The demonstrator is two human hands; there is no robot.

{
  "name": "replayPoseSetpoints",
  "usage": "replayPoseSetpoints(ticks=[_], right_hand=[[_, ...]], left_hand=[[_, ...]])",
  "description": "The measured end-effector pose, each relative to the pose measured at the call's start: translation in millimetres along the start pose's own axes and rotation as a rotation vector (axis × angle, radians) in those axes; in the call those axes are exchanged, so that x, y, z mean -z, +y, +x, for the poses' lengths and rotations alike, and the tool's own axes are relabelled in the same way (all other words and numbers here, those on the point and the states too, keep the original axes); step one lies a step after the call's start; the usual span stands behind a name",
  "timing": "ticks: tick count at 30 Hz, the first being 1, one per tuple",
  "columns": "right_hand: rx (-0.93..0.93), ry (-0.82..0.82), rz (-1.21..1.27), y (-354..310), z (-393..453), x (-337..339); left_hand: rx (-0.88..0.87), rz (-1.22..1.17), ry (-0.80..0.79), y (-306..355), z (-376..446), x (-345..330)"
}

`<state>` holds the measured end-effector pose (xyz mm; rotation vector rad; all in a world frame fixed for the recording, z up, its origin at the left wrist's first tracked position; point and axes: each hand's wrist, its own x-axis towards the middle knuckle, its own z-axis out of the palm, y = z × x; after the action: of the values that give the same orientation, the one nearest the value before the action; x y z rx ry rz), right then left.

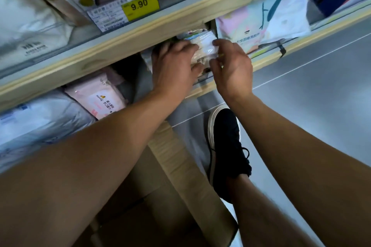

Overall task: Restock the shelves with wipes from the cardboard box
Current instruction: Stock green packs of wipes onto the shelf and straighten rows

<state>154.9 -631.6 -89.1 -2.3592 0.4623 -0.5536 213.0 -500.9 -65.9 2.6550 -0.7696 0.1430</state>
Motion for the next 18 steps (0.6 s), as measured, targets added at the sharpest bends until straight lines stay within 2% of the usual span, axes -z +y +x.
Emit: replayPoseSetpoints(ticks=[5, 9, 14, 16, 18], right_hand=[[0.003, -0.006, 0.065, 5, -10, 0], [-0.004, -0.100, 0.016, 17, -22, 2], [0.097, -0.017, -0.020, 13, -19, 3], [0.145, -0.024, -0.088, 7, -15, 1], [0.123, -0.124, -0.159, 1, -12, 1]], left_hand=[[0.030, 0.002, 0.030, -2, 16, -1], [0.017, 0.024, 0.024, 1, 21, -10], [-0.018, 0.045, 0.067, -5, 16, -7], [-0.035, 0.088, 0.024, -4, 14, -5], [-0.020, 0.130, -0.067, -4, 11, -6]])
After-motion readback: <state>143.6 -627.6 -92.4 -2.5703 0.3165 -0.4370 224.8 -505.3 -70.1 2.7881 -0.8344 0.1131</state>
